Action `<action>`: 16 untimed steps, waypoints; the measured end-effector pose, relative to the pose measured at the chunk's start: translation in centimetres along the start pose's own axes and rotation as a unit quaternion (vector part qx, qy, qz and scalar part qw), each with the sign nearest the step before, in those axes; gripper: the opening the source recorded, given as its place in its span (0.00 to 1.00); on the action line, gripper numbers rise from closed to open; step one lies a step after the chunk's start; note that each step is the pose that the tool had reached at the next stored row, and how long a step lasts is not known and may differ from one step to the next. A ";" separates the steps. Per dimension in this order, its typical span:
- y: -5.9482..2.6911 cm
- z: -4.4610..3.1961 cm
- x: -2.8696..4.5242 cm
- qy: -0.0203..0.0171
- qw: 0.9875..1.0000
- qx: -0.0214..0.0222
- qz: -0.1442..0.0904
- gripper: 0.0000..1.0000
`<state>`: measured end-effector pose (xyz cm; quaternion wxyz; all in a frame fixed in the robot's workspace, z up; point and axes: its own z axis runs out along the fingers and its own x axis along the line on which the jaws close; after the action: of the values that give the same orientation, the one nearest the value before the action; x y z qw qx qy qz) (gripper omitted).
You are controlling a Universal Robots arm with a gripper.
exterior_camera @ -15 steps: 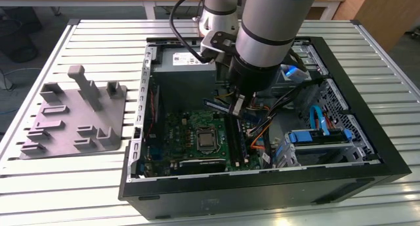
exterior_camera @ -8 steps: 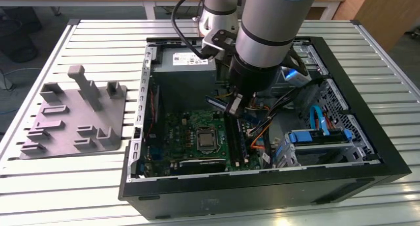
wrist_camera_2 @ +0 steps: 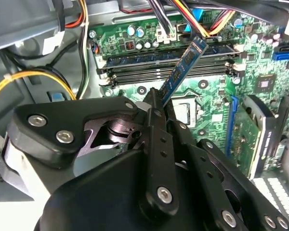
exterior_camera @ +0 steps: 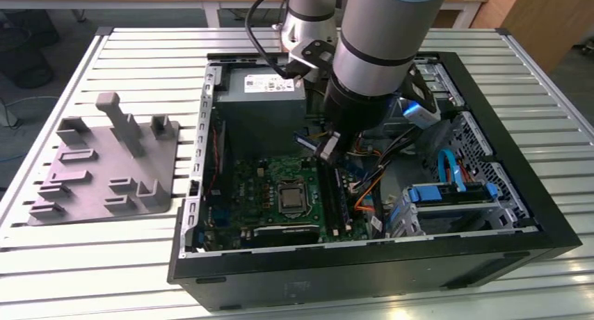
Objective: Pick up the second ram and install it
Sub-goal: 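Insert the second ram into the second slot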
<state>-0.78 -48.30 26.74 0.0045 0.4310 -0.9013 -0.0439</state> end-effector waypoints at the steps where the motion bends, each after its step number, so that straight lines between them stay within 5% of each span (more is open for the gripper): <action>1: 0.00 0.01 0.00 -0.001 1.000 0.000 0.006 0.14; 8: 0.00 0.04 0.00 -0.004 0.999 0.001 0.049 0.14; 16: -0.01 0.07 0.00 -0.008 0.995 0.003 0.098 0.14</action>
<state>-0.78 -48.30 26.67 0.0001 0.3400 -0.9394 -0.0442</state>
